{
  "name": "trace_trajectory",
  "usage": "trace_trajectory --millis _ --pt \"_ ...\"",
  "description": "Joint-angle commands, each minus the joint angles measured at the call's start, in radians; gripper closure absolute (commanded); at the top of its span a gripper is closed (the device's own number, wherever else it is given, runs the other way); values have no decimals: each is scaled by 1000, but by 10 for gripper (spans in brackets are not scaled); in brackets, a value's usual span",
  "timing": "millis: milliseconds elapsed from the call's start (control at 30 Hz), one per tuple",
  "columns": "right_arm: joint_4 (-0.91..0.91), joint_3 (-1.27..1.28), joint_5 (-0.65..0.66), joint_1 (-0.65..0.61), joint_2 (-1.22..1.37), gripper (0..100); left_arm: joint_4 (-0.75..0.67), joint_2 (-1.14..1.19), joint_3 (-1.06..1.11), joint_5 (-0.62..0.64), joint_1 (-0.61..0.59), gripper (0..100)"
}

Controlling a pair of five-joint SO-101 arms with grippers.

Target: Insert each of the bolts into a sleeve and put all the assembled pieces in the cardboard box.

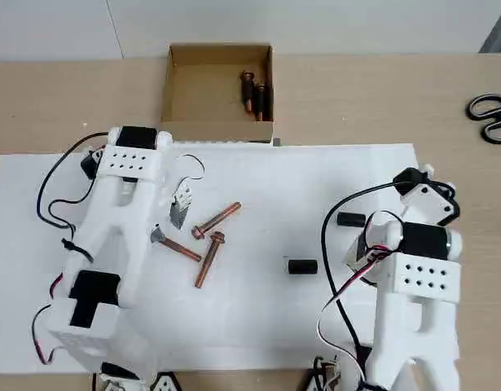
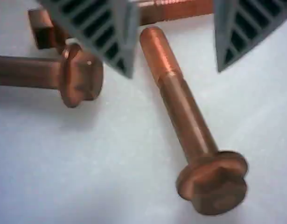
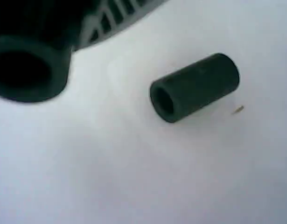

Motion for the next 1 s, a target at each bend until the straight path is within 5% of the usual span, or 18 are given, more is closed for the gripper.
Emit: trace_trajectory --millis 0,967 --pt "-13 -6 -3 10 -24 996 20 -5 -4 -8 5 870" --pt "-15 -6 -6 10 -24 996 -112 -3 137 -6 0 870"
